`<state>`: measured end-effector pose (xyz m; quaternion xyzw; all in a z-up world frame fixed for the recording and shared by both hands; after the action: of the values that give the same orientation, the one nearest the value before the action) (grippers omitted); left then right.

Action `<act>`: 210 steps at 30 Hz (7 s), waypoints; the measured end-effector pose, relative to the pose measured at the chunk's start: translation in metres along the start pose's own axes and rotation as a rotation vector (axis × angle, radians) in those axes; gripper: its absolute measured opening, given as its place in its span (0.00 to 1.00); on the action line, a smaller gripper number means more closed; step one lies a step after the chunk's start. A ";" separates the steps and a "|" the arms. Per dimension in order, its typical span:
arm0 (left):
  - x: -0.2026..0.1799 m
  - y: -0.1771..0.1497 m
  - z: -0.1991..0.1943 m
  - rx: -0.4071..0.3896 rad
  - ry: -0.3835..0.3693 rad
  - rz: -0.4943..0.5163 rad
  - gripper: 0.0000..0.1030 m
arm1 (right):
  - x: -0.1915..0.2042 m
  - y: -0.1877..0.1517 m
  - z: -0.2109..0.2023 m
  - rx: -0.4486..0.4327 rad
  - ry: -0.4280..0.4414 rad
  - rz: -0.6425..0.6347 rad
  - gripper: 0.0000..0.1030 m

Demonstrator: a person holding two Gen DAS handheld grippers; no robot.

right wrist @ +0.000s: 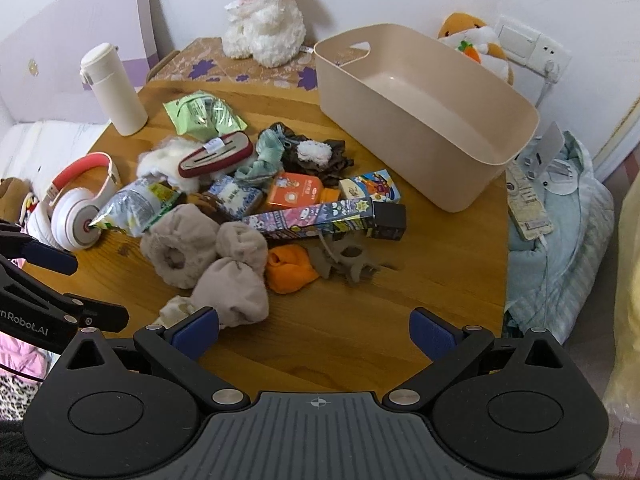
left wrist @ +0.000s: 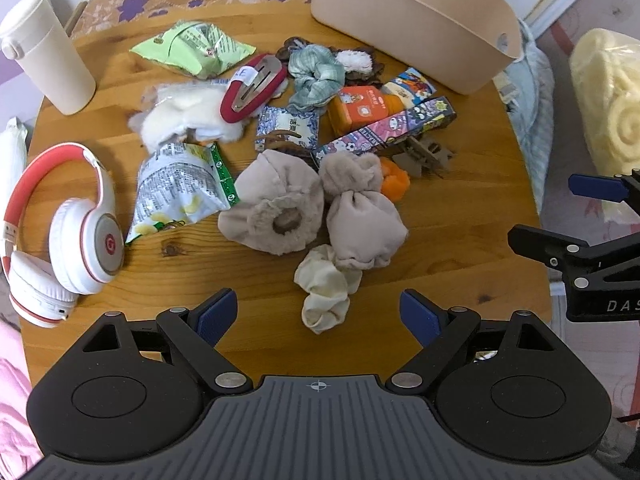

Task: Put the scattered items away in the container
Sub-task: 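Move both tools toward the pile of socks on the table, then grasp the cream sock with the left tool while the right tool grasps the beige sock, then carry both socks over the beige basket with both tools, then open both tools to drop the socks into the basket, then grasp the white snack bag with the left tool while the right tool grasps the brown clip, then lift the snack bag and brown clip and carry them over the basket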

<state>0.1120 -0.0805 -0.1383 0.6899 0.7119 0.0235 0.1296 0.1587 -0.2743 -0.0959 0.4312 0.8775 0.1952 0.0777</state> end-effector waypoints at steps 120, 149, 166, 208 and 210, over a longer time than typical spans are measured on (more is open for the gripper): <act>-0.174 0.306 0.099 -0.324 0.180 0.416 0.61 | -0.188 0.153 0.140 -0.115 0.018 0.236 0.59; -0.003 0.151 0.004 -0.357 0.090 0.296 0.77 | -0.058 0.060 0.053 -0.284 0.142 0.018 1.00; 0.060 0.066 0.033 -0.241 0.177 0.191 0.77 | -0.021 0.012 0.097 -0.188 0.023 -0.188 1.00; 0.071 0.054 0.098 -0.062 0.003 -0.027 0.63 | -0.015 0.013 0.155 -0.060 0.093 -0.227 0.42; 0.068 0.053 0.097 -0.071 0.004 -0.031 0.62 | -0.019 0.011 0.154 -0.055 0.084 -0.226 0.42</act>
<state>0.1841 -0.0244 -0.2311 0.6738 0.7213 0.0480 0.1528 0.2255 -0.2409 -0.2322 0.3186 0.9172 0.2272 0.0744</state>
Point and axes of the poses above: each gripper's, at about its wrist camera, not at the fingertips, and z roughly the way its jaws point, x to its left, y to its top, the point moved 7 cm from there along z, roughly the way its jaws point, and after that the axes turned 1 degree about z, right-handed, at the moved point
